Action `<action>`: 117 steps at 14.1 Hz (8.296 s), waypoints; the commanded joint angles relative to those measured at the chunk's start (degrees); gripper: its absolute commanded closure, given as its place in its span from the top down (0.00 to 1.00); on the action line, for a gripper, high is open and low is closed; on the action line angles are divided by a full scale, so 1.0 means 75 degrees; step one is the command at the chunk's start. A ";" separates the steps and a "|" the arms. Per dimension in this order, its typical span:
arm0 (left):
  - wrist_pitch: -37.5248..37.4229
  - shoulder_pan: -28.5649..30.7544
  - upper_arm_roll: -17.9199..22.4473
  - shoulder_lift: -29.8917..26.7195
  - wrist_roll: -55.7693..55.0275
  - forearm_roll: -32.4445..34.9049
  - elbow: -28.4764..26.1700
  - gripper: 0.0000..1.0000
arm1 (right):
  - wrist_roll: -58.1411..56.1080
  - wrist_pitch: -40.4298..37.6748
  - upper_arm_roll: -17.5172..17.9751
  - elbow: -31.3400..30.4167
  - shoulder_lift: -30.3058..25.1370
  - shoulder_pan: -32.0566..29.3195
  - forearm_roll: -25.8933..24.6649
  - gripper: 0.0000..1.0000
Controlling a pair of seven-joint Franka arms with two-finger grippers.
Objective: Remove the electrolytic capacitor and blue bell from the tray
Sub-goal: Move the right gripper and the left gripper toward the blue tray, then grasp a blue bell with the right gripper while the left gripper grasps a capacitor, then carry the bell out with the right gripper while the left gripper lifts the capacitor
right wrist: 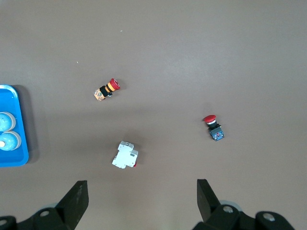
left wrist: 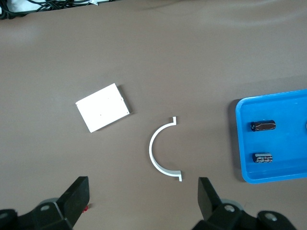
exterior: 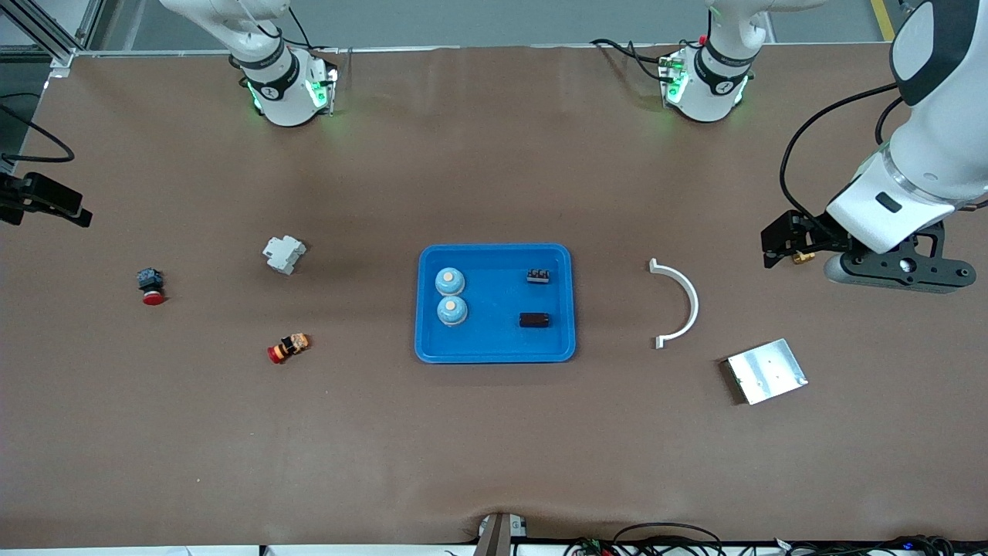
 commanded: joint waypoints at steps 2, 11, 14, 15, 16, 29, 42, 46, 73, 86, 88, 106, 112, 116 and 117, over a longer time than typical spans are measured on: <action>0.0003 0.0018 -0.0007 -0.0114 0.0041 0.0047 -0.0079 1.00 | -0.0020 -0.0026 0.0094 -0.0063 -0.0084 -0.0154 0.0121 1.00; -0.0183 -0.0075 -0.0030 -0.0079 -0.1066 0.0082 -0.0372 1.00 | -0.0020 -0.0037 0.0083 -0.0063 -0.0084 -0.0154 0.0121 1.00; -0.0559 -0.0286 -0.0030 -0.0079 -0.2545 0.0082 -0.0431 1.00 | -0.0020 -0.0038 0.0083 -0.0063 -0.0084 -0.0166 0.0121 1.00; -0.0606 -0.0356 -0.0042 -0.0079 -0.3071 0.0082 -0.0443 1.00 | -0.0020 -0.0038 0.0083 -0.0063 -0.0084 -0.0166 0.0121 1.00; -0.0769 -0.0473 -0.0042 -0.0067 -0.4005 0.0071 -0.0454 1.00 | -0.0020 -0.0038 0.0083 -0.0063 -0.0084 -0.0166 0.0121 1.00; 0.0026 -0.2008 -0.0089 0.0588 -0.9988 0.0071 -0.0689 1.00 | 0.0003 0.0021 0.0094 -0.0063 -0.0073 -0.0154 0.0133 1.00; 0.1290 -0.2723 -0.0065 0.1690 -1.2812 0.0094 -0.1004 1.00 | 0.2695 0.1297 0.0129 -0.0098 0.1344 0.1800 0.0613 1.00; 0.2017 -0.2923 -0.0065 0.1738 -1.3188 0.0303 -0.1742 1.00 | 0.4277 0.1941 0.0118 -0.0098 0.2222 0.2796 0.0497 1.00; 0.3810 -0.3591 0.0005 0.5018 -1.5920 0.0938 0.0507 1.00 | 0.7011 0.5305 0.1078 -0.1152 0.4720 0.4897 0.0297 1.00; 0.4562 -0.4119 0.0486 0.5640 -1.6155 0.0985 0.0624 1.00 | 0.6882 0.6045 0.1125 -0.1598 0.4873 0.4897 0.0121 1.00; 0.4562 -0.4119 0.0486 0.5640 -1.6167 0.0985 0.0612 1.00 | 0.6847 0.6033 0.1125 -0.1575 0.4861 0.4873 0.0121 0.76; 0.2736 -0.3827 0.0474 0.4061 -1.3091 0.1091 0.0566 0.00 | 0.2926 0.2870 0.0973 -0.1668 0.2939 0.2135 0.0250 0.12; 0.1352 -0.3603 0.0404 0.3367 -0.9937 0.0727 0.0507 0.00 | -0.0716 0.2810 0.0283 -0.1891 0.2810 0.0575 0.0052 0.12; 0.1432 -0.3416 0.0392 0.3191 -0.8809 0.0750 0.0320 0.00 | -0.1963 0.3171 0.0094 -0.2416 0.2787 -0.0234 -0.0404 0.12; 0.1572 -0.3114 0.0287 0.3052 -0.8471 0.0739 0.0180 0.00 | -0.2232 0.3487 0.0071 -0.2767 0.2682 -0.0375 -0.0441 0.12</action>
